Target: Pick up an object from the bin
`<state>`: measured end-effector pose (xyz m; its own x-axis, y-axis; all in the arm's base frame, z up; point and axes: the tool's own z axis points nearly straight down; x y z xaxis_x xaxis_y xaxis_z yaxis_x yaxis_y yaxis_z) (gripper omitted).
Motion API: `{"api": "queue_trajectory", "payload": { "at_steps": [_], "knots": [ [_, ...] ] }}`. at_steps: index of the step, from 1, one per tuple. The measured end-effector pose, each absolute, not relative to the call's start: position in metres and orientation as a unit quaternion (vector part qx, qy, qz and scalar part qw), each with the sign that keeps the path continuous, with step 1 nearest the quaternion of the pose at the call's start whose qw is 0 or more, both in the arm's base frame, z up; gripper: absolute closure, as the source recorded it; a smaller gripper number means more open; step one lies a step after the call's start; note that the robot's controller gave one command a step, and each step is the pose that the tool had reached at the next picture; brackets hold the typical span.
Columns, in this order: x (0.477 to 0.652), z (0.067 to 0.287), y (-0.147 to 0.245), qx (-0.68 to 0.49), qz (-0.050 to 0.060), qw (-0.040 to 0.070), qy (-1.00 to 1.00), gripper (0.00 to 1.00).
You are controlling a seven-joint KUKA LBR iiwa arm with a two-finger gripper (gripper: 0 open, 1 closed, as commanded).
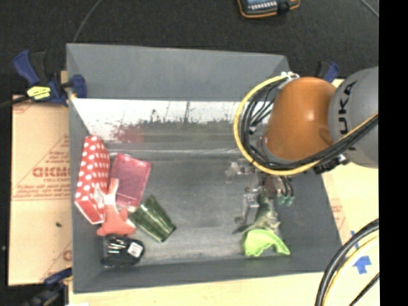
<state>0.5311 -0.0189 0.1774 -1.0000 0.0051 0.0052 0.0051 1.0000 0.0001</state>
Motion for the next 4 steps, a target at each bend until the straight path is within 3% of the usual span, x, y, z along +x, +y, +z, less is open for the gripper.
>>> {"api": "queue_trajectory", "payload": {
  "at_steps": [1,2,3,4],
  "knots": [
    [0.533,0.182,-0.019,-0.002,0.0,-0.002,-1.0,0.0],
    [0.527,0.132,-0.084,0.199,0.001,0.001,-0.98,0.0],
    [0.527,0.12,-0.082,0.305,0.0,-0.001,-0.952,0.0],
    [0.54,0.116,-0.11,0.415,0.002,-0.002,-0.91,0.0]
  ]
}}
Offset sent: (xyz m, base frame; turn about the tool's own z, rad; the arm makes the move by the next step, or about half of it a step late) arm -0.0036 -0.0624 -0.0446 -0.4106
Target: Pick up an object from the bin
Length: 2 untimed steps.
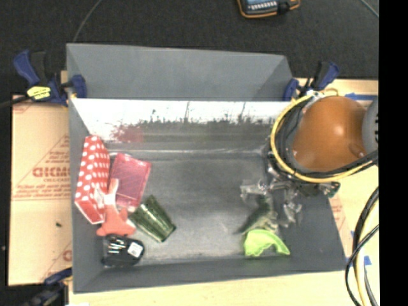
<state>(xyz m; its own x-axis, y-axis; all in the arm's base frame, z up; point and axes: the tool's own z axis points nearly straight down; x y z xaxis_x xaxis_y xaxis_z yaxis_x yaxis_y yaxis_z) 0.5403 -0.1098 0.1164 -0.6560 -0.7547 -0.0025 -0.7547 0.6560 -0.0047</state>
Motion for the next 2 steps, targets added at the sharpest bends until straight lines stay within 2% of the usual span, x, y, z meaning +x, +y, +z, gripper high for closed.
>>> {"api": "queue_trajectory", "payload": {
  "at_steps": [1,2],
  "knots": [
    [0.546,0.074,-0.112,-0.424,-0.003,0.001,0.906,0.0],
    [0.547,0.075,-0.095,-0.472,-0.006,0.003,0.882,1.0]
  ]
}}
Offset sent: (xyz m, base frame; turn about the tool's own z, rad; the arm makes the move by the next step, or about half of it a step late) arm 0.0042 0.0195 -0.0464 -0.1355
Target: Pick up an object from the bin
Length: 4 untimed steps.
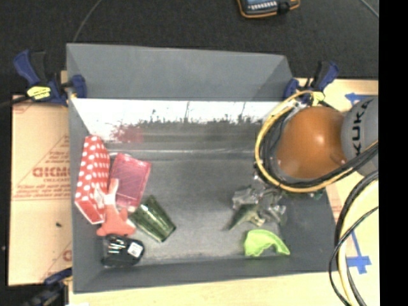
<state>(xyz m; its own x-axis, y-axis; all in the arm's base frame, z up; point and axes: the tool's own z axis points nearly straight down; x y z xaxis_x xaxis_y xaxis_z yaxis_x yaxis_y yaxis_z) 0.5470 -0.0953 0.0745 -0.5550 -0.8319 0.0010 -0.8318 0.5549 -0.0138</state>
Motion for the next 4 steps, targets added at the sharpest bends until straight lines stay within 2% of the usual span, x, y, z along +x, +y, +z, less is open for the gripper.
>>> {"api": "queue_trajectory", "payload": {
  "at_steps": [1,2,3,4],
  "knots": [
    [0.547,0.075,-0.095,-0.473,-0.006,0.003,0.881,1.0],
    [0.545,0.086,-0.094,-0.471,-0.005,0.003,0.882,1.0],
    [0.547,0.111,-0.094,-0.472,-0.006,0.006,0.882,1.0],
    [0.547,0.124,-0.094,-0.47,-0.005,0.005,0.883,1.0]
  ]
}}
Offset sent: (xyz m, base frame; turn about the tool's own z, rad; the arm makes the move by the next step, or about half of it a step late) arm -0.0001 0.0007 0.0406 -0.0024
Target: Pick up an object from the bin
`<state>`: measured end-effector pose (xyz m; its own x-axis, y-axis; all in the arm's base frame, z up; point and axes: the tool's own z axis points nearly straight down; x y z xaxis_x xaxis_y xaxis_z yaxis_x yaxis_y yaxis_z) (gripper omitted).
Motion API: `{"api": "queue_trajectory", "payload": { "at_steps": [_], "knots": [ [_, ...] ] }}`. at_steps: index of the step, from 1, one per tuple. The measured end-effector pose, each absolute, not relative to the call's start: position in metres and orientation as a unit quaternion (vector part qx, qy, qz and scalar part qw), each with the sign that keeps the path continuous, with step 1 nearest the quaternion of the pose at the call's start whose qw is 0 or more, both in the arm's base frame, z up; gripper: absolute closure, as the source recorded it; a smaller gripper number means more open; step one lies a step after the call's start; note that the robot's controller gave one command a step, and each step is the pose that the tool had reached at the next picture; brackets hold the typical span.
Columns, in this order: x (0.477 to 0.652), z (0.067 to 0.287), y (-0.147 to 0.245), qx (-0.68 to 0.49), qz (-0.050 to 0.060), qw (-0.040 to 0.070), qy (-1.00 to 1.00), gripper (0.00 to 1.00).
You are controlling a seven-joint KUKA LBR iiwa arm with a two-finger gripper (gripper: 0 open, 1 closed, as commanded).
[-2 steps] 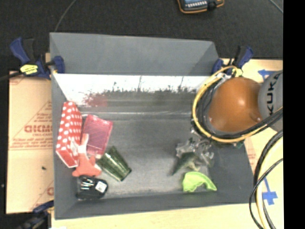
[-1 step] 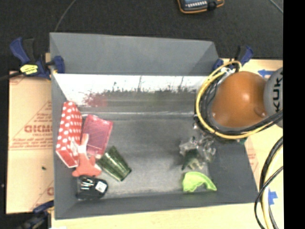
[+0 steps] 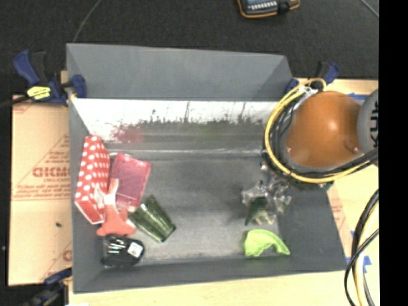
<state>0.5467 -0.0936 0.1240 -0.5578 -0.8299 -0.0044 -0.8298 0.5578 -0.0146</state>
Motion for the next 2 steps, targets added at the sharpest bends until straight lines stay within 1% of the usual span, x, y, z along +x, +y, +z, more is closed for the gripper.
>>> {"api": "queue_trajectory", "payload": {
  "at_steps": [1,2],
  "knots": [
    [0.547,0.138,-0.094,-0.47,-0.005,0.005,0.883,1.0],
    [0.546,0.159,-0.094,-0.469,-0.004,0.004,0.883,1.0]
  ]
}}
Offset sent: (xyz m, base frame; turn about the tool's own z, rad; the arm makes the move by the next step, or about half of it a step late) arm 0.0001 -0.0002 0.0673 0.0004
